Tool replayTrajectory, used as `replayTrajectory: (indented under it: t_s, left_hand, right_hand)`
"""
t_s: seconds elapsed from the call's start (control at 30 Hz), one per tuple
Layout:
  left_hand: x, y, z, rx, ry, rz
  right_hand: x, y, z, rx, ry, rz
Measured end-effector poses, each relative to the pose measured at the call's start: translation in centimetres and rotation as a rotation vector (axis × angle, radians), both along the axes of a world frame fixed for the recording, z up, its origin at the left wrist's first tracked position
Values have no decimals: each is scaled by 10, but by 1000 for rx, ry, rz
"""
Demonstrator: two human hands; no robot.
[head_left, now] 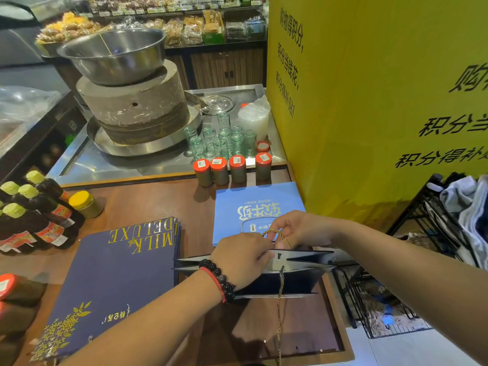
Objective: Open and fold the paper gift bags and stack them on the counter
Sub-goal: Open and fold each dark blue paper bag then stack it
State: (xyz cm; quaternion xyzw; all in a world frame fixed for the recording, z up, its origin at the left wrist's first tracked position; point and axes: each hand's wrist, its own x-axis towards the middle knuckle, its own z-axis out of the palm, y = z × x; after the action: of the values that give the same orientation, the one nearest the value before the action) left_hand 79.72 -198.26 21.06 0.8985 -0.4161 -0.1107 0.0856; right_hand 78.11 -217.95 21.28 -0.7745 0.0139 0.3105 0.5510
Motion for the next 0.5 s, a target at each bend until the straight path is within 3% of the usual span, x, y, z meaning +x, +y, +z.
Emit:
replayTrajectory:
  t_s: [0.17, 0.5]
  left_hand:
    - [2, -2, -1, -36, 19, 50]
    - [6, -7, 1, -30, 22, -8]
  right_hand:
    - [-2, 9, 3, -296, -184, 95]
    - [-19, 21, 30, -476, -54, 70]
